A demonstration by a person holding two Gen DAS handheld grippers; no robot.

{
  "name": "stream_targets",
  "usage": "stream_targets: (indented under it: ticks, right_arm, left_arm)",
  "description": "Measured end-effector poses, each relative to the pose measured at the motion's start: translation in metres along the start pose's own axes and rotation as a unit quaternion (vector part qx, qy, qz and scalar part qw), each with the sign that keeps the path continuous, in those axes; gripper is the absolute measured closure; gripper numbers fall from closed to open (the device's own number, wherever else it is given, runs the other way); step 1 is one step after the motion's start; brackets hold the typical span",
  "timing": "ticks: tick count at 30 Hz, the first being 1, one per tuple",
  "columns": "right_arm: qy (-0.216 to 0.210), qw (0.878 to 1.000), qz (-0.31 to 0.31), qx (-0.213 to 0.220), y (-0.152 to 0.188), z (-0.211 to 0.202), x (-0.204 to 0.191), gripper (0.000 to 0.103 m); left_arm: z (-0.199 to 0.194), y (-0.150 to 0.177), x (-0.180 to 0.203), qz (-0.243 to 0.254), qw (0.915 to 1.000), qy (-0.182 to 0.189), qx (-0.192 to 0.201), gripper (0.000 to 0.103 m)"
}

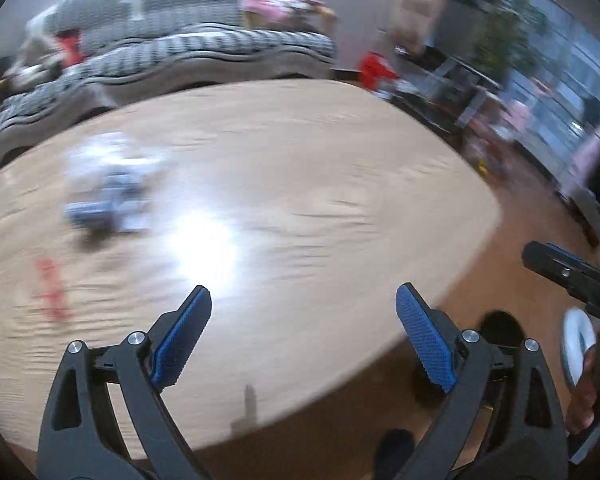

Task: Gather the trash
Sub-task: 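Grasp the red plastic piece with the left tool while the right tool grasps the white paper strip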

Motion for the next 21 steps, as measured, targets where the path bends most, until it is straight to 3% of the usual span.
stream_targets:
  ticks: [5,10,15,21]
  right_arm:
    - [-0.041,0.998,-0.045,-0.018,0.011,0.031,-0.089,0.02]
    - [-0.072,0.994,-0.072,-0.036,0.023,0.059,-0.156,0.02]
    - [-0.08,0.993,-0.074,-0.046,0.019,0.088,-0.186,0.02]
    - [-0.074,0.991,-0.083,-0.071,0.017,0.138,-0.207,0.02]
  left_arm:
    - [-0.03,0.023,-0.115,-0.057,0.9956,-0.075,-0.004,0.012]
    - [-0.041,0.049,-0.189,-0.112,0.9872,-0.112,-0.013,0.012]
    - [-0.029,0.067,-0.21,-0.152,0.9828,-0.101,-0.029,0.012]
    - [0.0,0.063,-0.21,-0.147,0.9824,-0.107,-0.045,0.012]
Point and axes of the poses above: each gripper's, at about its wrist camera, not at the fingertips, and z roughly the way its jaws point, x to its right, y to its underside, the point moved 10 cm from there along z, roughly the way its jaws point, and after that the axes turned 10 degrees about z, right-handed, at the moved point
